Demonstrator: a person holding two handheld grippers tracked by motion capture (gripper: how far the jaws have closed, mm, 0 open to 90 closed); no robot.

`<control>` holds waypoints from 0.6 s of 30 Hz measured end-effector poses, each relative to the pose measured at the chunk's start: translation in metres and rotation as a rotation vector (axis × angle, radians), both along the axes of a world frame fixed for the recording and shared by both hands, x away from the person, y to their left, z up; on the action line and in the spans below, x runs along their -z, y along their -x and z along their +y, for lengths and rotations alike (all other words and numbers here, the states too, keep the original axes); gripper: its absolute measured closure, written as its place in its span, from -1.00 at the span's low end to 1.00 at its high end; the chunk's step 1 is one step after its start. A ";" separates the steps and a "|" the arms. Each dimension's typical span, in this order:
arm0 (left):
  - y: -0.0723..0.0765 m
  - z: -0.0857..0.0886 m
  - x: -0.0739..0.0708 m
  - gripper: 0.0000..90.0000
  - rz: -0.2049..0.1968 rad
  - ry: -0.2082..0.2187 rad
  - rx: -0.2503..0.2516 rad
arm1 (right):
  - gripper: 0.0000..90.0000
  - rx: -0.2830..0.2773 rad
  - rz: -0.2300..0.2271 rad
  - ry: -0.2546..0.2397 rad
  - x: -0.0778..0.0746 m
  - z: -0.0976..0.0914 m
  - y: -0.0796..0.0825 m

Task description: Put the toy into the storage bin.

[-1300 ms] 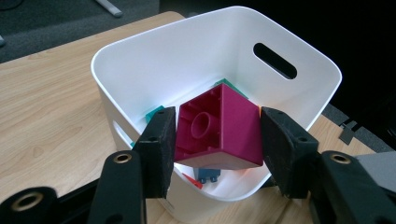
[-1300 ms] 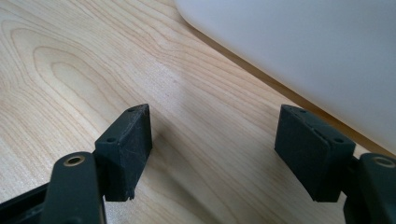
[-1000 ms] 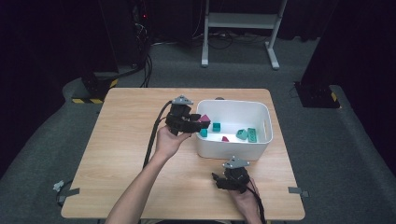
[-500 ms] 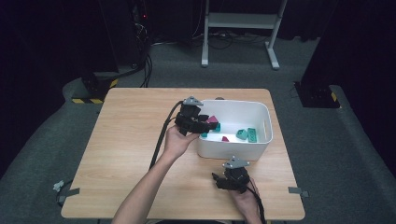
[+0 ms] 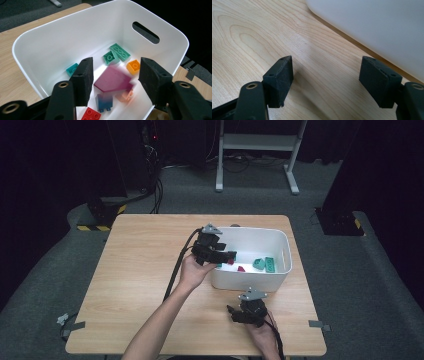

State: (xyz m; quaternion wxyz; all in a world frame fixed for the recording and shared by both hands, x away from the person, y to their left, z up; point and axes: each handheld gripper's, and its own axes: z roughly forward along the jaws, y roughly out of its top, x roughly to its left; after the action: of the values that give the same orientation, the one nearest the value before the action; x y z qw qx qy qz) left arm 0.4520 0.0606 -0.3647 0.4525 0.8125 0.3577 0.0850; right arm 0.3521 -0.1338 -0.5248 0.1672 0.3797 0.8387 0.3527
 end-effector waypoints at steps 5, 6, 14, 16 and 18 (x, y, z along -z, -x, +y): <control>0.002 0.002 -0.002 -0.02 -0.012 -0.001 -0.003 | -0.39 0.000 0.000 0.000 0.000 0.000 0.000; 0.002 0.002 -0.002 -0.02 -0.015 -0.001 -0.004 | -0.39 0.000 0.000 0.000 0.000 0.000 0.000; 0.006 0.008 -0.004 -0.02 -0.027 -0.008 -0.011 | -0.39 0.000 0.000 0.000 0.000 0.000 0.000; 0.007 0.011 -0.005 -0.02 -0.032 -0.007 -0.014 | -0.39 0.000 0.000 0.000 0.000 0.000 0.000; 0.008 0.014 -0.006 -0.02 -0.038 -0.009 -0.020 | -0.39 0.000 0.000 0.000 0.000 0.000 0.000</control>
State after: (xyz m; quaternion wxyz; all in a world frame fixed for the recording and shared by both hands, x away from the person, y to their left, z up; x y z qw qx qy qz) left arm 0.4439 0.0744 -0.3588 0.4547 0.8091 0.3568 0.1064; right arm 0.3521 -0.1338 -0.5248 0.1672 0.3798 0.8387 0.3527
